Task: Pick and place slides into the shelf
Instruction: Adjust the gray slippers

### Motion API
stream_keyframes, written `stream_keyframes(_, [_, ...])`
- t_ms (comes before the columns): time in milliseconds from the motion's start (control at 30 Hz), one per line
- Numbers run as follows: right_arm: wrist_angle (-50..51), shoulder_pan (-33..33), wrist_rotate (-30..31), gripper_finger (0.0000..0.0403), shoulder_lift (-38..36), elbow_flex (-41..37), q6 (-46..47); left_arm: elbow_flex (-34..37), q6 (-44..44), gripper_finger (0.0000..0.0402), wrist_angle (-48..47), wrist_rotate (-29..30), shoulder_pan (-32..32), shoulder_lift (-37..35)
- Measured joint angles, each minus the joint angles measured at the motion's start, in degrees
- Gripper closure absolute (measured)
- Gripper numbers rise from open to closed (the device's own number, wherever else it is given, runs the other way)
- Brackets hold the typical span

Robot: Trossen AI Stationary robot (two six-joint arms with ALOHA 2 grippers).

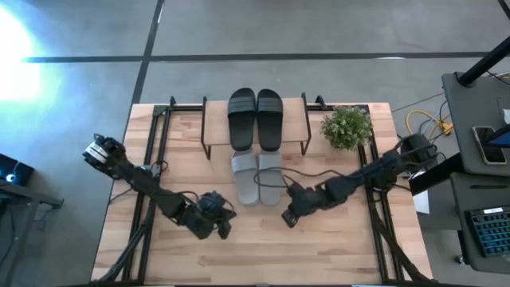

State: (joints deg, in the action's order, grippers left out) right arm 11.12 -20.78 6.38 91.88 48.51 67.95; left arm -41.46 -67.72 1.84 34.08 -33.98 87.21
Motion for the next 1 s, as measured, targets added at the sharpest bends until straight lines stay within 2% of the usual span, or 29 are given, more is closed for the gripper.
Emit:
stream_keyframes(100, [-3.60, -2.84, 2.67, 0.0394, 0.98, 0.00, 0.37, 0.56, 2.56, 0.0392, 0.51, 0.78, -2.00, -2.10])
stream_keyframes(233, [-8.77, -3.81, 2.69, 0.0394, 3.91, 0.16, -3.23, 1.07, 5.93, 0.0392, -0.04, 2.72, -5.54, -4.58])
stream_keyframes(433, [-8.38, -2.74, 4.27, 0.0394, 9.25, 2.71, -6.71, 1.61, 6.28, 0.0392, -3.76, 6.56, -9.42, -7.52])
stream_keyframes(533, [-8.59, -1.97, 4.60, 0.0394, 11.23, 4.08, -6.96, 1.63, 6.87, 0.0392, -4.48, 8.50, -9.61, -8.63])
stream_keyframes(700, [-8.32, -0.61, 8.38, 0.0394, 13.27, 6.75, -9.43, 1.63, 8.04, 0.0392, -4.41, 8.48, -9.63, -10.26])
stream_keyframes(900, [-7.56, 2.30, 9.91, 0.0394, 15.26, 9.32, -12.88, 1.64, 8.55, 0.0391, -4.38, 8.46, -9.61, -10.55])
stream_keyframes(1000, [-5.19, 3.84, 12.98, 0.0394, 15.19, 9.31, -12.70, 1.63, 8.54, 0.0391, -4.32, 8.46, -9.61, -10.51])
